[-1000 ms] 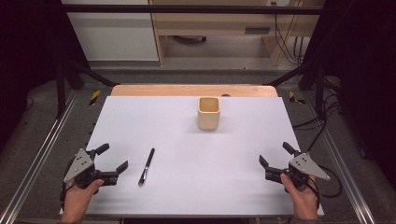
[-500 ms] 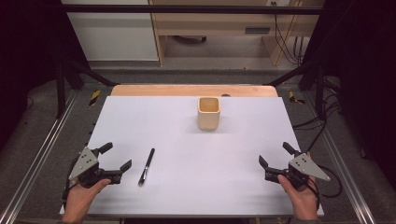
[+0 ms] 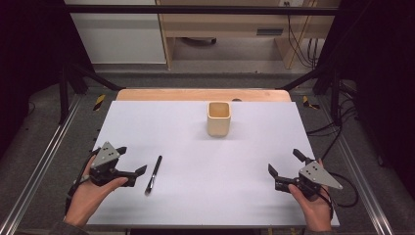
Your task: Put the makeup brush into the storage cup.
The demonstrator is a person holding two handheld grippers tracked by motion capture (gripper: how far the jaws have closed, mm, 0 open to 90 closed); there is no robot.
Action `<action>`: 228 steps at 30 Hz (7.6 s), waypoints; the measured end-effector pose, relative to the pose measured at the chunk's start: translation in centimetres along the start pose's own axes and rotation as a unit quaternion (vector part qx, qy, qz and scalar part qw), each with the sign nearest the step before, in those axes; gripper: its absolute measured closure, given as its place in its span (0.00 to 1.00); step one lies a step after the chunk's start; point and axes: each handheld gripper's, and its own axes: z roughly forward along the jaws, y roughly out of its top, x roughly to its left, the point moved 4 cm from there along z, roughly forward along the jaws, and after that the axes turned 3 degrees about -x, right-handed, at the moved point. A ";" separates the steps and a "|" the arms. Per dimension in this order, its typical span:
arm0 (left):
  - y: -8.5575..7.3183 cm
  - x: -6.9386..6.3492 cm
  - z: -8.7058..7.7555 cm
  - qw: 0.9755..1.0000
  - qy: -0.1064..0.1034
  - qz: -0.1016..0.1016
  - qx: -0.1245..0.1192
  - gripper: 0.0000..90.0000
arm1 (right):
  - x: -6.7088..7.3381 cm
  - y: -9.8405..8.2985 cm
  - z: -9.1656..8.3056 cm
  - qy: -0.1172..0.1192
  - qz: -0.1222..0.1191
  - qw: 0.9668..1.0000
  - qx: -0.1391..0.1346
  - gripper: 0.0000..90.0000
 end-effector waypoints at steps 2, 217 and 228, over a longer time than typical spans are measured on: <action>0.2 -0.1 0.2 1.000 -0.002 0.002 0.013 0.05 | 0.0 0.0 0.0 0.000 0.000 1.000 -0.002 0.03; 4.4 -3.5 8.8 0.960 -0.044 0.044 0.272 0.87 | 2.4 0.6 0.7 -0.001 -0.049 0.998 0.026 0.03; 8.0 -4.3 9.6 0.953 -0.069 0.104 0.275 0.87 | 6.5 1.8 2.6 0.015 -0.156 0.987 0.041 0.08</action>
